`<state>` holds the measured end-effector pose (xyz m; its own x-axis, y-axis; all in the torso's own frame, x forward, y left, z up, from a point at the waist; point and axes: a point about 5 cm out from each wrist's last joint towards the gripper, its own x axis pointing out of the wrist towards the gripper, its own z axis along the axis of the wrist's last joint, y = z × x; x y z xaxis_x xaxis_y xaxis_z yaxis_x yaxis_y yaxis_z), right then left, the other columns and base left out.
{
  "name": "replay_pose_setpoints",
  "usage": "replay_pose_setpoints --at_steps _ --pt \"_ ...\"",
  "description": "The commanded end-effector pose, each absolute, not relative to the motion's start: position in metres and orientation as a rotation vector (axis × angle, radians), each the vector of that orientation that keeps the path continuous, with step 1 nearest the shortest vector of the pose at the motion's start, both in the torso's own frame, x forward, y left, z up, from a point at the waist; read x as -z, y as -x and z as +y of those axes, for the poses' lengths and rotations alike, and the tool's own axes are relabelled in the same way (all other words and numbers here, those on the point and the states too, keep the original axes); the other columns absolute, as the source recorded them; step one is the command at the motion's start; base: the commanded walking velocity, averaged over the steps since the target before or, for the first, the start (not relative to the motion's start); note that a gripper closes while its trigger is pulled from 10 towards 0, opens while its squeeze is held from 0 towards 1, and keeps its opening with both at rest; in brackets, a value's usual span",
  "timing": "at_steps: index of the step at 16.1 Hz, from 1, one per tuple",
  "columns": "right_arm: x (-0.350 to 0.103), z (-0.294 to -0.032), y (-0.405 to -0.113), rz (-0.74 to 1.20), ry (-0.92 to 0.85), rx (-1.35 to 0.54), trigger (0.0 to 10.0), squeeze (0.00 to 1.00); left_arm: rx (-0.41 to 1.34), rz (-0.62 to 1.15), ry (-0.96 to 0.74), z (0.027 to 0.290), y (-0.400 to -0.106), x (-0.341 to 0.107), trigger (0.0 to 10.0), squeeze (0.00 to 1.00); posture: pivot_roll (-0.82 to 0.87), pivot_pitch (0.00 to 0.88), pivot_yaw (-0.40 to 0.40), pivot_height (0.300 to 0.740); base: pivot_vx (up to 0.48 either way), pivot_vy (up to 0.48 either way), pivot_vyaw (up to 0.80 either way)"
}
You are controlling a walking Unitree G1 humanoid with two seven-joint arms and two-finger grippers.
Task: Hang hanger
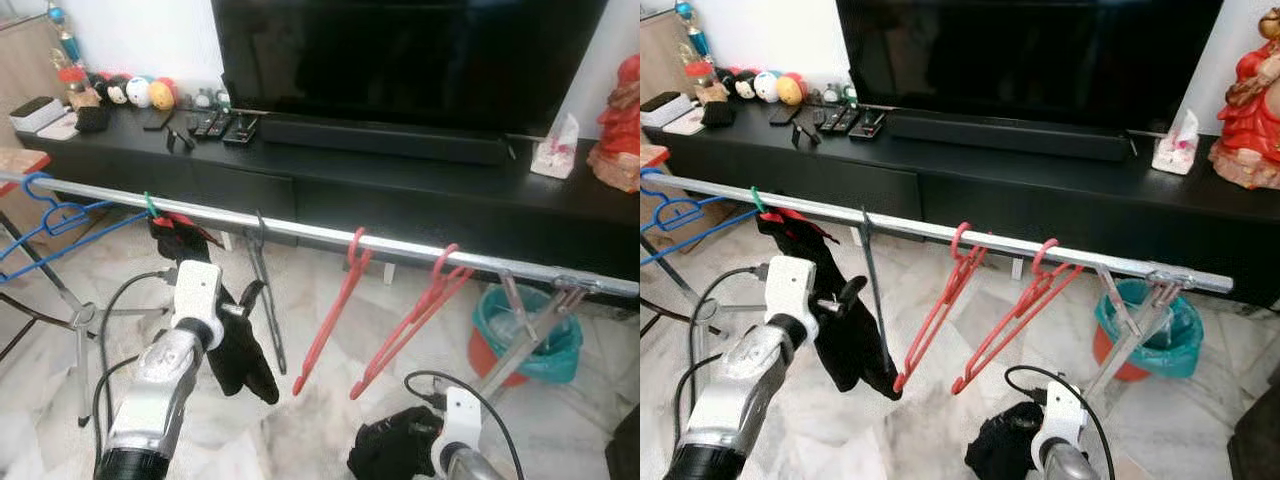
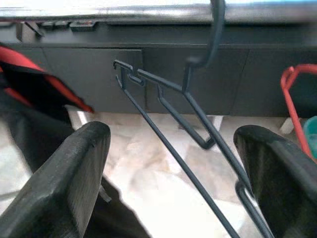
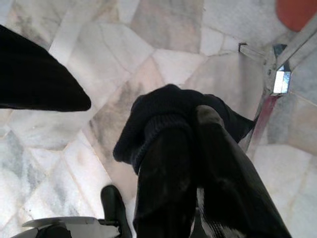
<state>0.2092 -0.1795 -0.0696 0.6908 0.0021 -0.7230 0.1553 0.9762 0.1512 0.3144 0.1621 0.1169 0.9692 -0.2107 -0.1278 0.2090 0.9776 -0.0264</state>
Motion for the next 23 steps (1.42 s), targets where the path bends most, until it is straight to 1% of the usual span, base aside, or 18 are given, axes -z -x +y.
replay_pose_setpoints --at_steps 1,3,6,13,17,19,23 --pt "0.067 -0.178 -0.213 0.791 -0.21 0.077 10.0 0.0 0.197 0.165 0.06 0.162 -0.32 -0.117 10.0 0.0 -0.05 0.0 0.027 0.719 0.0 0.0 0.0" --pt "0.067 -0.178 -0.213 0.792 -0.212 0.078 10.0 0.0 0.242 0.222 0.1 0.154 -0.33 -0.117 10.0 0.0 -0.06 0.0 0.031 0.719 0.0 0.0 0.0" --pt "0.067 -0.177 -0.214 0.793 -0.215 0.077 10.0 0.0 0.254 0.273 0.141 0.151 -0.338 -0.117 10.0 0.0 -0.06 0.0 0.038 0.719 0.0 0.0 0.0" --pt "0.068 -0.174 -0.212 0.797 -0.224 0.073 10.0 0.0 0.287 0.357 0.088 0.144 -0.355 -0.115 10.0 0.0 -0.07 0.0 0.044 0.719 0.0 0.0 0.0" --pt "0.068 -0.175 -0.212 0.796 -0.228 0.075 10.0 0.0 0.244 0.35 0.099 0.145 -0.362 -0.118 10.0 0.0 -0.08 0.0 0.046 0.719 0.0 0.0 0.0" --pt "0.069 -0.175 -0.212 0.797 -0.229 0.077 10.0 0.0 0.181 0.363 0.061 0.148 -0.367 -0.117 10.0 0.0 -0.08 0.0 0.045 0.719 0.0 0.0 0.0" --pt "0.068 -0.175 -0.212 0.797 -0.23 0.075 10.0 0.0 0.11 0.388 0.026 0.153 -0.372 -0.114 10.0 0.0 -0.08 0.0 0.046 0.719 0.0 0.0 0.0"
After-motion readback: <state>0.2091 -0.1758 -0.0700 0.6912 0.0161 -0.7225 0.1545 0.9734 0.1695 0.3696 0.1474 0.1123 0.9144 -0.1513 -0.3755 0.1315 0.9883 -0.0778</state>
